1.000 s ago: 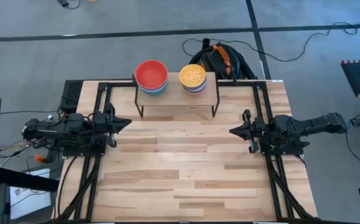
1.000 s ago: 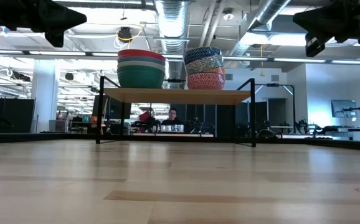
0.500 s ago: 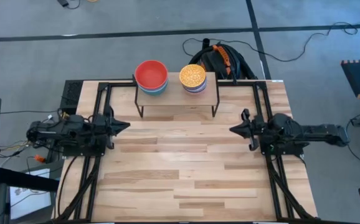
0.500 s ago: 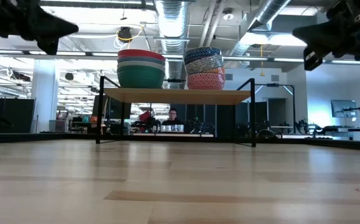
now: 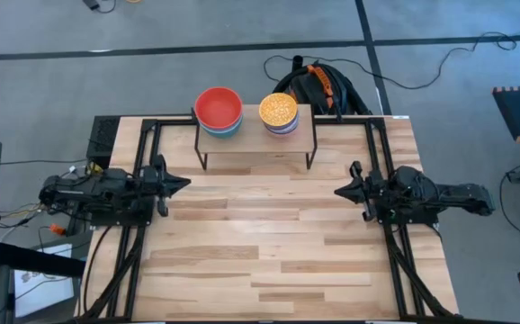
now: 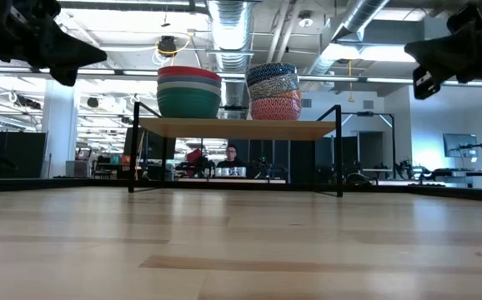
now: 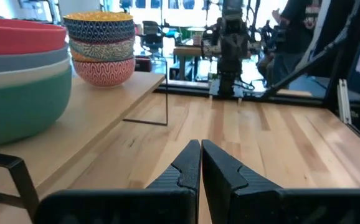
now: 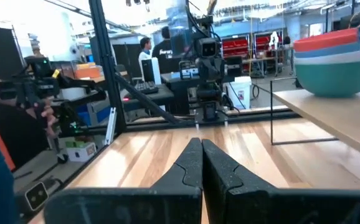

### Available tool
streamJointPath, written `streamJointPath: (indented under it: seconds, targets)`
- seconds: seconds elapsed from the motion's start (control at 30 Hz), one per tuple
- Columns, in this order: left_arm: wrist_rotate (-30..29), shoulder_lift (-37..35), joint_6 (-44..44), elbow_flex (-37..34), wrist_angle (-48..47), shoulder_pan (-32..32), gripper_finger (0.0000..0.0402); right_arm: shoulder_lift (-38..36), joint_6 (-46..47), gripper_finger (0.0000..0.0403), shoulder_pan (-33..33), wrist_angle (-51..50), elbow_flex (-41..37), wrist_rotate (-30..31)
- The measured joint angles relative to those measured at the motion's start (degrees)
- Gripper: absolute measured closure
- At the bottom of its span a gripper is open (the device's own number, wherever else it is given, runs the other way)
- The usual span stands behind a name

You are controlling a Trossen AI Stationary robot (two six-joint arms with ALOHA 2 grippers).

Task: Place and stack bowls onto a shelf
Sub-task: Return to Home Position

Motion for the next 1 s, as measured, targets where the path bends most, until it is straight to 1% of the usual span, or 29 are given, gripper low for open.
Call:
streamJointPath:
  seconds: [0.1, 0.2, 0.37, 0.6, 0.8, 0.9, 1.0]
  targets:
    - [-0.3, 0.0, -0.4, -2.6, 4.6, 0.0, 0.0401, 0.1, -0.1, 0.0384, 0.0, 3.7, -1.4, -0.1]
    - [0.0, 0.0, -1.2, -5.1, 7.2, 0.0, 0.0401, 0.1, -0.1, 0.0384, 0.5, 1.6, -1.4, -0.2]
    - [0.7, 0.1, -3.5, -10.5, 14.6, 0.0, 0.0401, 0.1, 0.3, 0.0383, 2.0, 2.0, -1.4, -0.2]
    - [1.3, 0.2, -2.4, -10.5, 14.4, 0.1, 0.0401, 0.1, 0.3, 0.0377, 5.5, 2.1, -1.4, -0.1]
    - [6.5, 0.3, -2.4, -10.5, 13.7, 0.2, 0.0401, 0.1, 0.3, 0.0373, 6.4, 0.5, -1.5, 0.4]
    - [7.4, 0.3, -2.4, -10.5, 13.5, 0.2, 0.0401, 0.1, 0.3, 0.0366, 6.4, -2.4, -1.5, 0.6]
    - [7.4, 0.3, -2.5, -10.6, 13.5, 0.2, 0.0401, 0.4, 0.4, 0.0362, 6.4, -2.8, -1.5, 0.9]
